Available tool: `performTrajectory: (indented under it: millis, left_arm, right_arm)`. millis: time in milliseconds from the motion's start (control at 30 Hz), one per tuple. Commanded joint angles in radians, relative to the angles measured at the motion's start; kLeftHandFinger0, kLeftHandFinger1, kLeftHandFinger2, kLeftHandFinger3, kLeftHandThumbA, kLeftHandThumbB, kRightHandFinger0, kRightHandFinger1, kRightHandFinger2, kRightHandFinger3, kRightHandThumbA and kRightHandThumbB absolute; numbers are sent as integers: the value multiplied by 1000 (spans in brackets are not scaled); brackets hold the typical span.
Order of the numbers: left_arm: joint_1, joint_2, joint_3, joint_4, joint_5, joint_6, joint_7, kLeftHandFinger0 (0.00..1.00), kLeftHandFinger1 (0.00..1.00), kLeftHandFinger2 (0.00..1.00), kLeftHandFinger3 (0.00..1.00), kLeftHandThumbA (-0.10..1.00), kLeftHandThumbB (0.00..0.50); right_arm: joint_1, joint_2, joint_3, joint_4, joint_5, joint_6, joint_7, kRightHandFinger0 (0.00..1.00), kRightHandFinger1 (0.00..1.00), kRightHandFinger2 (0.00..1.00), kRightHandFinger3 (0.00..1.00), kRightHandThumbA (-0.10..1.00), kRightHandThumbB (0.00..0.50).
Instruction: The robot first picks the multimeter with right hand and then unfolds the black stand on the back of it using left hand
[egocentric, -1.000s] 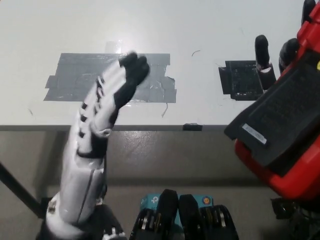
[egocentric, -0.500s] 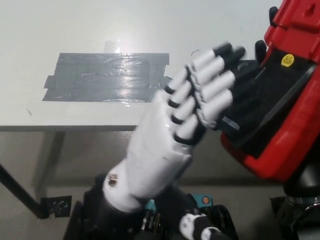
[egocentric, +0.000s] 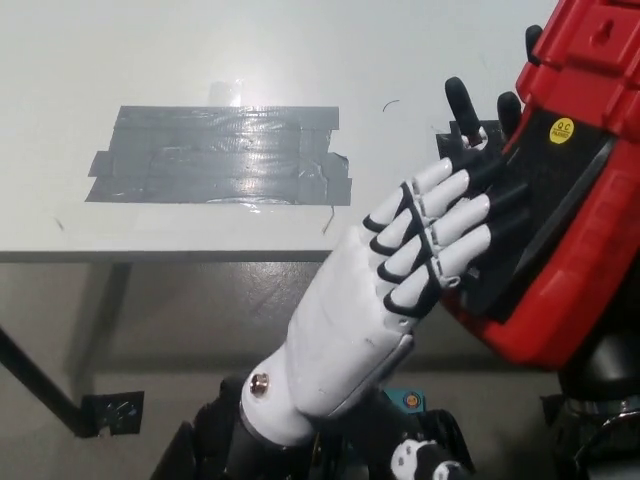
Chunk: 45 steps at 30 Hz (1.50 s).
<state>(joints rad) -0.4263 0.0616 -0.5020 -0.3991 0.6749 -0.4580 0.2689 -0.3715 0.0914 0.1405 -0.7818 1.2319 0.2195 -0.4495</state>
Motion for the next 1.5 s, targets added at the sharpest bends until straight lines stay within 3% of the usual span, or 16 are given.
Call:
performTrajectory:
  millis: [0,100,233,400,433,600,733,800,867,967,1133,1233,1267,1333,1400,1467]
  left_arm:
    - [-24,32,-45,-16,-120,-12,85,1000,405,574,1000,1000,343]
    - [-5,24,-36,-40,-121,-12,79,785,80,267,1000,948,282]
    - [-2,26,-52,-31,-124,-12,118,634,73,318,1000,884,266]
    - [17,18,-23,-47,-163,-12,84,891,115,301,1000,862,381]
    - [13,36,-7,-64,-154,-12,66,1000,234,367,1000,879,383]
    - [32,116,68,-109,-169,-12,13,1000,667,770,1000,980,401]
    - [94,116,137,-144,-163,12,-36,1000,1000,961,1000,1000,399]
    - [118,110,166,-159,-123,14,-50,1000,1000,1000,1000,1000,383]
    - [142,113,185,-154,-143,12,-59,1000,1000,1000,1000,1000,453]
    - [184,137,189,-104,-153,-12,-28,1000,1000,1000,1000,1000,460]
    - [265,176,193,-19,-57,-12,49,1000,1000,1000,1000,1000,353]
    - [288,185,186,5,-22,-12,96,1000,1000,1000,1000,1000,322]
    - [294,196,185,15,-30,-12,98,1000,1000,1000,1000,1000,301]
    - [310,209,185,33,-28,-12,107,1000,1000,1000,1000,1000,283]
    - [325,235,179,61,-45,-12,96,1000,1000,1000,1000,1000,239]
    - [341,243,188,74,-47,-12,80,1000,1000,1000,1000,1000,221]
  right_arm:
    - [-45,30,-4,-11,-4,-39,35,778,0,214,419,-100,165]
    - [-47,46,-9,-5,11,-46,17,749,35,359,538,-100,169]
    - [-52,54,-21,-6,25,-50,-13,785,75,373,526,-100,179]
    - [-59,57,-39,7,-2,-59,-14,868,0,325,493,-100,163]
    - [-64,51,-47,15,3,-58,-9,879,0,317,498,-100,160]
    - [-96,13,-114,80,-2,-56,-7,884,0,307,577,-100,146]
    - [-125,-19,-185,153,12,-50,-40,699,17,476,891,-100,148]
    - [-144,-29,-215,194,5,-43,-61,688,49,545,965,-100,151]
    - [-160,-40,-232,251,-65,-41,-40,839,72,551,992,-100,138]
    - [-203,-75,-259,377,-110,-44,13,1000,155,552,873,-100,136]
    - [-308,-147,-285,649,-286,-98,84,1000,223,620,882,-100,125]
    - [-362,-187,-265,782,-433,-143,79,589,89,662,715,-100,178]
    - [-396,-220,-228,862,-549,-178,67,545,289,787,631,-100,184]
    - [-451,-274,-159,982,-728,-208,22,419,328,604,416,-100,195]
    - [-505,-337,-66,1095,-891,-227,-1,9,9,412,278,-100,168]
    - [-528,-359,-29,1151,-946,-241,-6,0,6,472,291,-100,167]
